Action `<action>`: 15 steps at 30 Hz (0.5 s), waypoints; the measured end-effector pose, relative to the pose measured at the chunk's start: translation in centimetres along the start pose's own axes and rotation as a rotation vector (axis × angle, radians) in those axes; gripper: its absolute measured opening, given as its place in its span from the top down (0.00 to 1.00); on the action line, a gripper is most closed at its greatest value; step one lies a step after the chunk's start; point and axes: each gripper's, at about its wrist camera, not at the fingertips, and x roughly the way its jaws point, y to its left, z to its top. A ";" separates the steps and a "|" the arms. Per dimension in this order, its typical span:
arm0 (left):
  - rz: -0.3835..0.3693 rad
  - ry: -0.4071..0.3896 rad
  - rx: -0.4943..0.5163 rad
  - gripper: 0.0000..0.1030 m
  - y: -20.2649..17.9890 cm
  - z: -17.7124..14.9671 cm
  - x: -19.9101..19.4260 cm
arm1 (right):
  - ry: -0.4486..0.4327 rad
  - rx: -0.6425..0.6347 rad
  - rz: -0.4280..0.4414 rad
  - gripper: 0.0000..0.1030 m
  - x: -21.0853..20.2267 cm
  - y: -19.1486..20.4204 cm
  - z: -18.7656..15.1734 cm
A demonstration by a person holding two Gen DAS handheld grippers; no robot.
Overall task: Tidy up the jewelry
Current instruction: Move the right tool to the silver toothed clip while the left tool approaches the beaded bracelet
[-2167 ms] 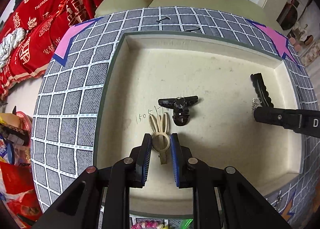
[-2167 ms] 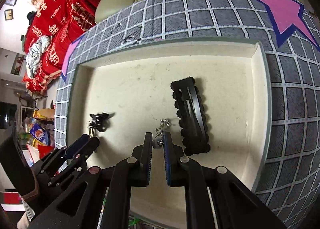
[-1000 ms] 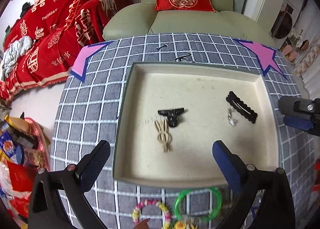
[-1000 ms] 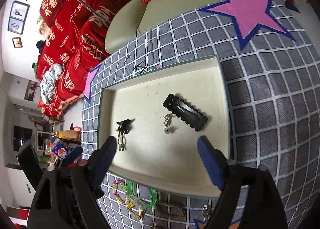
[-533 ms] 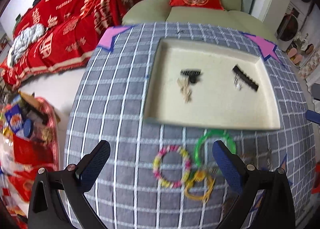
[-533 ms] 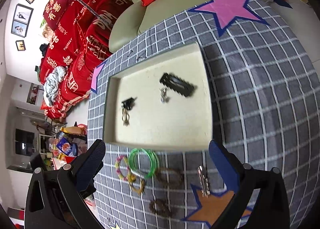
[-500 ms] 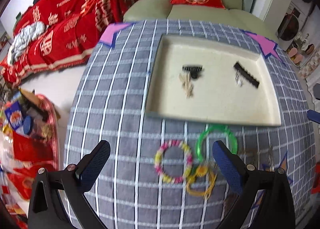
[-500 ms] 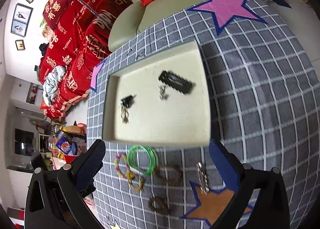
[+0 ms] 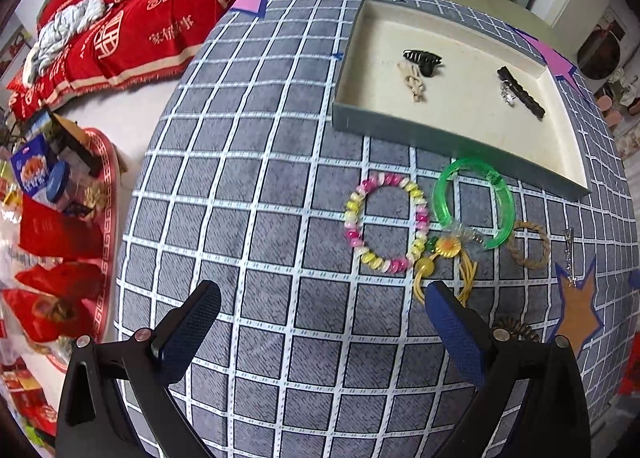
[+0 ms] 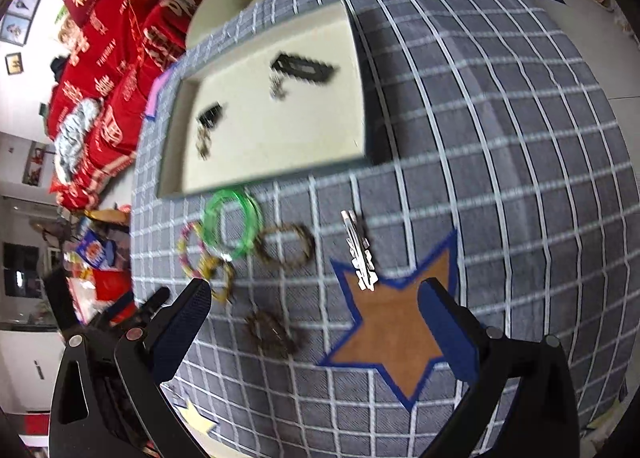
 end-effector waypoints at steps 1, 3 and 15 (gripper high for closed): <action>-0.002 0.004 -0.007 0.00 0.2 -0.1 0.1 | 0.009 -0.002 -0.015 0.00 0.3 -0.1 -0.4; -0.002 0.009 -0.015 0.00 0.4 -0.2 0.5 | 0.023 -0.010 -0.041 0.00 0.9 -0.3 -1.0; -0.038 0.048 0.000 0.00 0.7 0.2 2.9 | 0.081 -0.052 -0.182 0.00 3.7 -1.2 -2.1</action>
